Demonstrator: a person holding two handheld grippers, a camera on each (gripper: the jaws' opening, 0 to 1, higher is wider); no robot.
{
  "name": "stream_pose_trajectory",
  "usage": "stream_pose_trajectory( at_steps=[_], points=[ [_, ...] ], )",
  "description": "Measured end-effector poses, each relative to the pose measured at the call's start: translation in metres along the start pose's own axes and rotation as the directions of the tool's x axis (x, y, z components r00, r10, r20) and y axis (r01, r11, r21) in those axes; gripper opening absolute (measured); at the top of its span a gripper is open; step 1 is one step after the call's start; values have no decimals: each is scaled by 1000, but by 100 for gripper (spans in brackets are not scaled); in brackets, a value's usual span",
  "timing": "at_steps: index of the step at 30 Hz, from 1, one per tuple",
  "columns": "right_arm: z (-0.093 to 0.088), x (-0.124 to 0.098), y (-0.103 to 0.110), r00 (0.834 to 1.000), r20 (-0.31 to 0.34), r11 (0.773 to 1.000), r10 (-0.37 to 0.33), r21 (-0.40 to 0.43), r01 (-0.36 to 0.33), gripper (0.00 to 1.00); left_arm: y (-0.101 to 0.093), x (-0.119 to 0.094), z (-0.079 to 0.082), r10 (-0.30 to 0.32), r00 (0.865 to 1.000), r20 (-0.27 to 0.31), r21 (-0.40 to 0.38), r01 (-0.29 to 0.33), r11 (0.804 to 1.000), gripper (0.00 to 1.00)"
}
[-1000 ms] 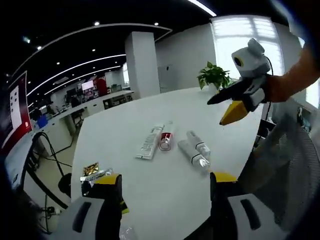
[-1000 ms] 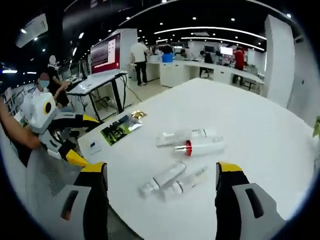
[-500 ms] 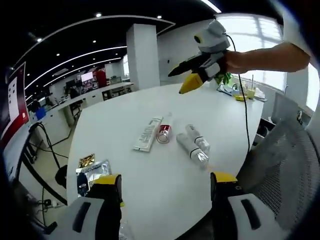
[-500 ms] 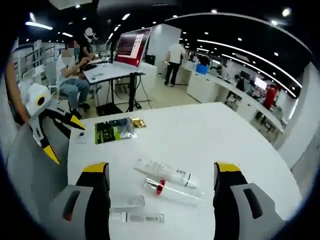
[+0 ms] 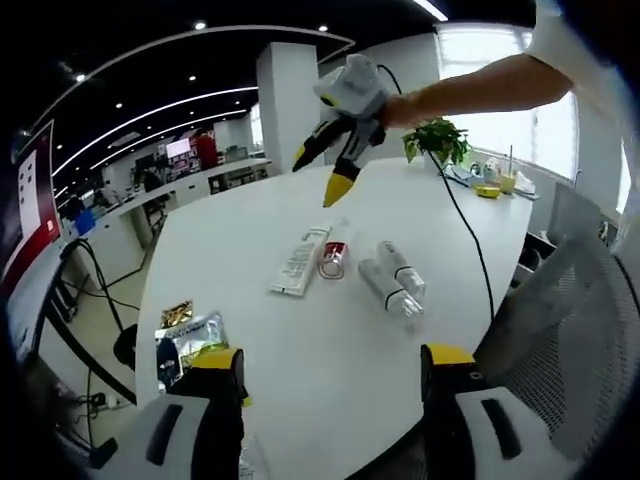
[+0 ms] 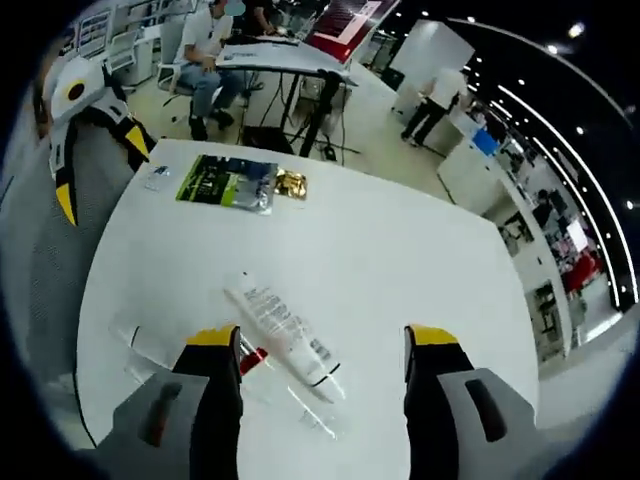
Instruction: Arrange the skincare products in the storage area until every visible bottle or jar stands upright without overlapping.
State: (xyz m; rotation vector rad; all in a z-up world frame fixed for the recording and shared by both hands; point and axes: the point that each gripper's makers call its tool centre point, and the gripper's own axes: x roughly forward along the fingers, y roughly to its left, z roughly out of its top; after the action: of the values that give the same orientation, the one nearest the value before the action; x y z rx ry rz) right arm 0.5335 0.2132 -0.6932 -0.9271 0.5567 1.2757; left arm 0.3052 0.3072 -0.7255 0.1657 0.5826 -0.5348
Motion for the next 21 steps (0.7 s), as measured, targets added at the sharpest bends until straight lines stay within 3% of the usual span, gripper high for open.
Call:
stream_pose_trajectory(
  at_steps=[2,5,7,8,14,21],
  points=[
    [-1,9,-7,1000,-5,1000,11,-2,-11,47,1,0,-1,2,1000,-5,-8,-2,1000,73],
    [-14,27,-7,993,-92,997,76,-26,-79,48,2,0,0,6,1000,-4,-23,-6,1000,73],
    [-16,36,-7,989,-103,993,103,-54,-109,45,2,0,-1,6,1000,-7,-25,-7,1000,72],
    [-21,40,-3,981,-136,988,141,-50,-149,44,3,0,-2,10,1000,-10,-20,-10,1000,72],
    [-27,59,6,954,-195,968,230,-59,-246,43,4,0,-2,13,1000,-16,-20,-13,1000,70],
    [-33,74,18,919,-253,942,301,-71,-328,42,1,-1,1,-1,1000,5,-36,1,999,70]
  ],
)
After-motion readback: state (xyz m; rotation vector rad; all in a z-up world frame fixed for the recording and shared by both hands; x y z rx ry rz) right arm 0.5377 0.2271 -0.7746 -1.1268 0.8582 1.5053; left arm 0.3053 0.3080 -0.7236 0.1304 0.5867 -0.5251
